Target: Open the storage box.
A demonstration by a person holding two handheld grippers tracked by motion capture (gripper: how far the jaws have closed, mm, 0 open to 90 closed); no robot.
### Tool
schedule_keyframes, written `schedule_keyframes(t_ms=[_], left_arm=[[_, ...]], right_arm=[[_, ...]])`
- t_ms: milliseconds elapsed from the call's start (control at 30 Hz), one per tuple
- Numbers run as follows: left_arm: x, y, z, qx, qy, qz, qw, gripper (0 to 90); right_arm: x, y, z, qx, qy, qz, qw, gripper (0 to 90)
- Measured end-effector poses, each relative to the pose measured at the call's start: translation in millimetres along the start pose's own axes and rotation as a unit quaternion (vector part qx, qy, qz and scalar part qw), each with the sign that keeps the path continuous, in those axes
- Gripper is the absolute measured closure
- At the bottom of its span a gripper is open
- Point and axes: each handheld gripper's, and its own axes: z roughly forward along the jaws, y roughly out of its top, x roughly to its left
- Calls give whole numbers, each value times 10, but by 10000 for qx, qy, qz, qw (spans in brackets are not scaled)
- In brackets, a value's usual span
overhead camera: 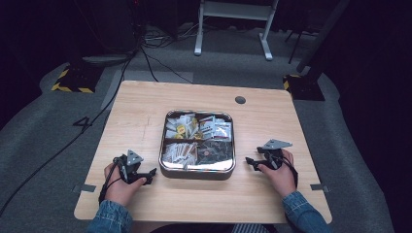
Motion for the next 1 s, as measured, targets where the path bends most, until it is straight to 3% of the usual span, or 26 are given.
schedule_keyframes(t_ms=[67, 267, 567, 1000], left_arm=[[6, 1, -25, 52, 12, -27, 10000, 218], [6, 39, -114, -88, -45, -176, 9998, 249], [-89, 124, -220, -149, -238, -29, 9996, 280], [-76, 156, -317, -254, -324, -25, 9991, 282]], right_arm=[[5, 7, -11, -19, 25, 24, 10000, 289], [32, 123, -143, -164, 177, 41, 9997, 308], [29, 283, -317, -272, 364, 187, 9988, 337], [282, 723, -340, -509, 721, -174, 9959, 326]])
